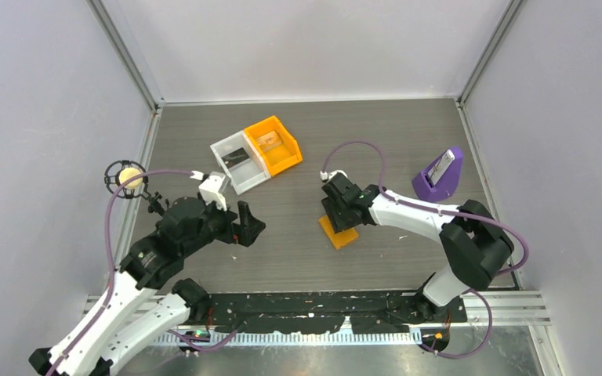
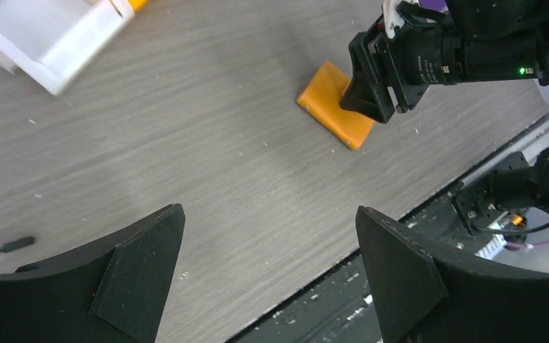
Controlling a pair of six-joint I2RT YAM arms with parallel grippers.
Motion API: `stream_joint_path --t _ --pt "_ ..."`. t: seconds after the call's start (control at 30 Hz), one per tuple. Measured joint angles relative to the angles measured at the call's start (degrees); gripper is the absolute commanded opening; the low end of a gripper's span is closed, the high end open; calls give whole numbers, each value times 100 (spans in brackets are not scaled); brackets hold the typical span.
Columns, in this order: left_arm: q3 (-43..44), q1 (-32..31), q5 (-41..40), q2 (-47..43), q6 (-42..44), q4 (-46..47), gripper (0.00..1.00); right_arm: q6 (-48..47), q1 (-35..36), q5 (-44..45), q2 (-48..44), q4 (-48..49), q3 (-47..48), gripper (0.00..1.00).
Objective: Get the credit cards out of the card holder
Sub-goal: Open the card holder at the center of the board.
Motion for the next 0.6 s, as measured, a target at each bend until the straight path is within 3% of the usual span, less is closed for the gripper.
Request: stream_joint_path --t 0.17,0.47,0.6 --pt "-46 0 374 570 -350 118 91 -48 -24 -2 -24 337 -306 42" --pt "-369 0 570 809 -763 310 89 -48 -37 -17 -107 839 -511 7" --pt "-588 0 573 892 -938 470 86 2 -63 -155 -157 960 -551 5"
